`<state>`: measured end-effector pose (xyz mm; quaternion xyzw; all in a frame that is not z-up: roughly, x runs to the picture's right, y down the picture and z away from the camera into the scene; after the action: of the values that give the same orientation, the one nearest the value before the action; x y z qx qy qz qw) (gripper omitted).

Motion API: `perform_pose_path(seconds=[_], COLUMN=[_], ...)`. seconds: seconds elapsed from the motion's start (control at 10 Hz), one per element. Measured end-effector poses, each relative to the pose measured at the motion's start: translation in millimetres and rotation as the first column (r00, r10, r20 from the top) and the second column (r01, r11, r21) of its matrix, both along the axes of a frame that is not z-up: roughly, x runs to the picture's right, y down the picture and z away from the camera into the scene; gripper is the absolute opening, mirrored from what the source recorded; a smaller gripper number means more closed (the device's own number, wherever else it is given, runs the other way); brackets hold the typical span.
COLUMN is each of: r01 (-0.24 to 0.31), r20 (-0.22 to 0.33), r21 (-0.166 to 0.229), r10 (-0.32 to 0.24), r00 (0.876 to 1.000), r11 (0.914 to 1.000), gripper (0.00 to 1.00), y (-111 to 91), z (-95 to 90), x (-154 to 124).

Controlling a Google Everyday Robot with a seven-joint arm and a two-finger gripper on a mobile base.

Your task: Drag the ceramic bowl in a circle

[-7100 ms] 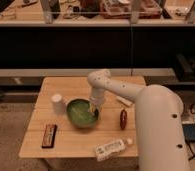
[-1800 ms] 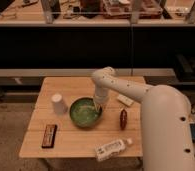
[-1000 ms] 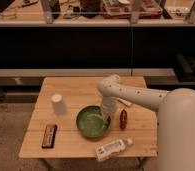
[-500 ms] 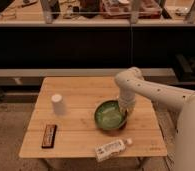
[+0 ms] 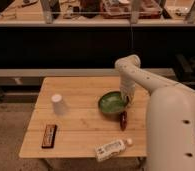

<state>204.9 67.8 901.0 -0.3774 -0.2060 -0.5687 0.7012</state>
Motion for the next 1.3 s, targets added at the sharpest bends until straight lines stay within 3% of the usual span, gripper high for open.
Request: perform_pose_path(seconds=[0.2,0.3,1.3], r01=[-0.019,-0.017,-0.019], r20=[-0.011,-0.007,-0.013], r21=[-0.026,-0.028,-0.028], r10=[0.018,0.017,0.019], r00=[1.000,1.000,1.000], r11=[0.9995,0.9995,0.9994], gripper=[0.00,0.00,0.00], y=[7,8,4], z=[43.7,50.8,46.2], x=[2,0,2])
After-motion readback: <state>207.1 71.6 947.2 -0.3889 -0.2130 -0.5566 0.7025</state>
